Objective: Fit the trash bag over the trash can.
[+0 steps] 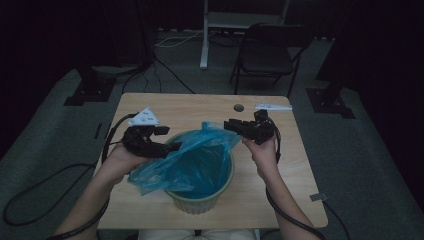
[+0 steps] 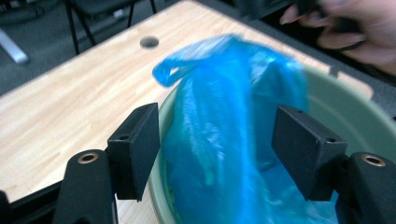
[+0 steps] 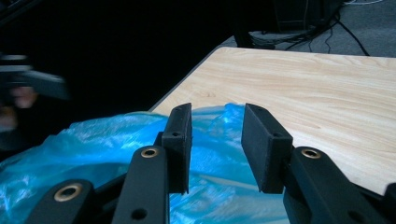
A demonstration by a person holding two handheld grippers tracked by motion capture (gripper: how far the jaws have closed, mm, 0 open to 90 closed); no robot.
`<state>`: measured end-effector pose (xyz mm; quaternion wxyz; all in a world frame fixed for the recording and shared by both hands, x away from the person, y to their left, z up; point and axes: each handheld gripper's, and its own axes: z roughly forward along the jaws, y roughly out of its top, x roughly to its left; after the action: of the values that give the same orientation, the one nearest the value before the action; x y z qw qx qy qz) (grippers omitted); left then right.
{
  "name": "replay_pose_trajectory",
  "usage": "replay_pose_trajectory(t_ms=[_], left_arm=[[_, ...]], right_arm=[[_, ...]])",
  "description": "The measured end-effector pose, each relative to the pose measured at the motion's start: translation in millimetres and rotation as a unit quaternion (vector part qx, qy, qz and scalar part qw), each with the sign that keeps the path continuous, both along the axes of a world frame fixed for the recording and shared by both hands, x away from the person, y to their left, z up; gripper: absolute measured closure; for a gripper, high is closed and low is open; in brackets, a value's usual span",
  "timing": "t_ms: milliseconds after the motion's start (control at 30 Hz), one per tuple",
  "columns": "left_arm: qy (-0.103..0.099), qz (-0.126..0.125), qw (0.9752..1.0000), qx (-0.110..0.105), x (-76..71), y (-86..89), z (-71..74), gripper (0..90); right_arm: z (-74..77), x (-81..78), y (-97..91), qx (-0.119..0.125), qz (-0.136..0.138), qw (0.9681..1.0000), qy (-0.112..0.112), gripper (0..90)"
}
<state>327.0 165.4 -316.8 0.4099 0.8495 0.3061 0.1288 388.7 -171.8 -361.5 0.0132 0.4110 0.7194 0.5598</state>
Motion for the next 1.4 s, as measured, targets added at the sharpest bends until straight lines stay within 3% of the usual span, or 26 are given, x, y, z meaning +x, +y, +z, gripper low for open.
replay_pose_trajectory(t_ms=[67, 100, 167, 367, 500, 800, 967, 1133, 1267, 1400], left_arm=[[0.002, -0.003, 0.9999, 0.011, 4.7, -4.2, -6.9, 37.3], [0.004, -0.007, 0.9999, 0.012, 5.7, -5.2, -8.7, 44.0], [0.005, -0.010, 0.9997, 0.022, 8.0, -7.6, -12.2, 48.3], [0.007, -0.026, 0.9986, 0.046, 13.5, -11.7, -19.6, 72.6], [0.007, -0.025, 0.9990, 0.036, 16.3, -11.2, -21.1, 89.9], [-0.007, -0.015, 0.9999, -0.004, 17.9, -11.6, -4.2, 90.0], [-0.021, -0.013, 0.9994, -0.022, 15.8, -18.2, 5.4, 90.0], [-0.032, -0.016, 0.9988, -0.035, 11.0, -24.0, 11.5, 90.0], [-0.025, -0.035, 0.9977, -0.053, 6.0, -28.5, 15.5, 90.0], [-0.023, -0.058, 0.9963, -0.059, -0.5, -36.5, 17.1, 90.0]], right_arm=[[-1.8, -1.5, -0.6, -0.001, 0.001, 1.0000, 0.000, 62.8], [-3.3, -2.3, -1.4, 0.000, 0.002, 1.0000, 0.004, 62.8], [-5.7, -3.2, -2.8, 0.000, 0.002, 1.0000, 0.004, 62.8], [-13.5, -3.9, -7.6, 0.005, -0.001, 0.9999, 0.014, 62.9], [-15.1, -5.3, -9.1, 0.005, -0.001, 0.9999, 0.015, 62.9], [-3.2, -17.2, -4.0, 0.016, 0.021, 0.9997, 0.000, 62.5], [6.1, -34.0, 9.7, 0.023, 0.060, 0.9979, -0.013, 61.1], [4.1, -47.6, 23.6, 0.027, 0.103, 0.9943, -0.008, 58.2], [1.8, -50.9, 35.3, 0.025, 0.130, 0.9912, 0.001, 53.5], [3.6, -44.1, 42.8, 0.033, 0.128, 0.9912, 0.006, 50.6]])
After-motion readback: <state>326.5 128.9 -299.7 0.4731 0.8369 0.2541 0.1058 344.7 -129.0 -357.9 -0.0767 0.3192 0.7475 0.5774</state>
